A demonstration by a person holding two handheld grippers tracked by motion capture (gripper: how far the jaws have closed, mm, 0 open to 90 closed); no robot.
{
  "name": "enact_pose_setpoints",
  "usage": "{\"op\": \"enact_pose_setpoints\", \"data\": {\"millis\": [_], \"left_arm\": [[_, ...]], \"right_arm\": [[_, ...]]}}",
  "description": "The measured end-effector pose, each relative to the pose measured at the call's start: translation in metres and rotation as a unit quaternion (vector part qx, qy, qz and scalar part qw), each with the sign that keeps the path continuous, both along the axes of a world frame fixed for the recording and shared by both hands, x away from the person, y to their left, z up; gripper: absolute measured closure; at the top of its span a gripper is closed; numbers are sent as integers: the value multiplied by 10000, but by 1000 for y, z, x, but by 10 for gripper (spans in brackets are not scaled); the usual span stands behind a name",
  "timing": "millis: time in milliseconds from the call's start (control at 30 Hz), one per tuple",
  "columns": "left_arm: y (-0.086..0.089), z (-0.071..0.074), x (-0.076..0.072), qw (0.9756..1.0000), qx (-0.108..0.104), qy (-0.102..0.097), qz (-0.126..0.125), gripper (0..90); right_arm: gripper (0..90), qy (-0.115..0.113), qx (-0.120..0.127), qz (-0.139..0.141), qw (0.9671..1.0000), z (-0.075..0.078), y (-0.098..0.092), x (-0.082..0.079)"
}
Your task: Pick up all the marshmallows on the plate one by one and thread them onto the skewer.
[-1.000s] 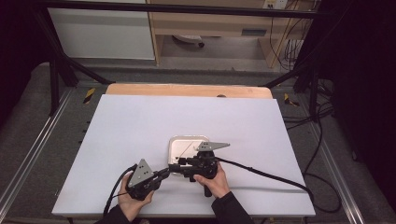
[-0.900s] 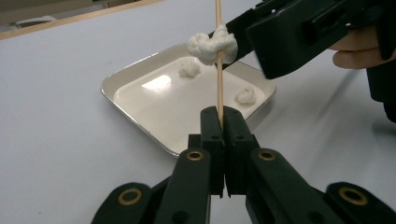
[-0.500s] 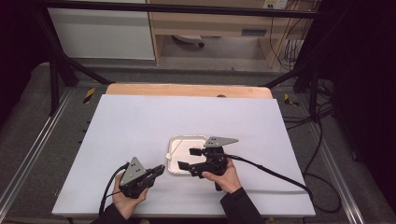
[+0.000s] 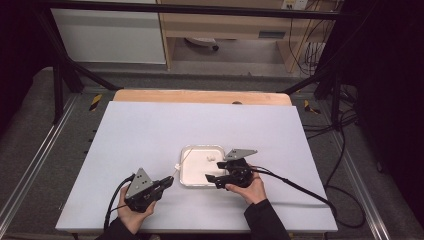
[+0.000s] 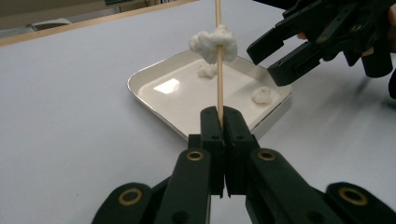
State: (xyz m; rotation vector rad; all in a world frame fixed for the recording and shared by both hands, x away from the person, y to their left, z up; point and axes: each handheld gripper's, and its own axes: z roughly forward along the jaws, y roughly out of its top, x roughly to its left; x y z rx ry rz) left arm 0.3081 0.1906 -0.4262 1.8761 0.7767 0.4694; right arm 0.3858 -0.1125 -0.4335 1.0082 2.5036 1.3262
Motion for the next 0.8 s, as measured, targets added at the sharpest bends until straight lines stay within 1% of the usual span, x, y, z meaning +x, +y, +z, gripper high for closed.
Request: {"op": "enact_pose_setpoints", "data": {"millis": [67,133,200,233,267,400,533,567,633,767,800], "left_arm": [[0,0,0,10000,-3,9,-8,883],[0,0,0,10000,-3,13,-16,883],[0,-1,0,10000,8,36,-21,883],[0,-1,1,10000,6,46,-20,883],[0,-1,1,10000,11,55,-20,883],[0,-2,1,10000,20,62,-25,883],[0,-2,1,10000,23,85,-27,882],[0,-2,1,10000,29,77,-32,883],[0,-2,1,10000,24,80,-35,883],[-1,-2,1,10000,34,81,-47,883],[-1,-2,1,9999,34,81,-49,882]], "right_arm": [[410,-70,-180,11,9998,-4,1,1],[449,-50,-306,36,9995,-7,1,1],[489,-61,-391,73,9992,-9,2,1],[508,-24,-425,88,9991,-9,2,1],[526,-50,-456,121,9989,-11,2,1],[574,-54,-599,203,9980,-13,3,1],[621,-66,-720,261,9970,-15,3,0],[637,-110,-743,257,9968,-16,3,0],[673,-131,-745,283,9967,-16,3,-1],[696,-130,-742,292,9967,-16,3,0],[699,-97,-738,269,9969,-16,3,-1]]}}
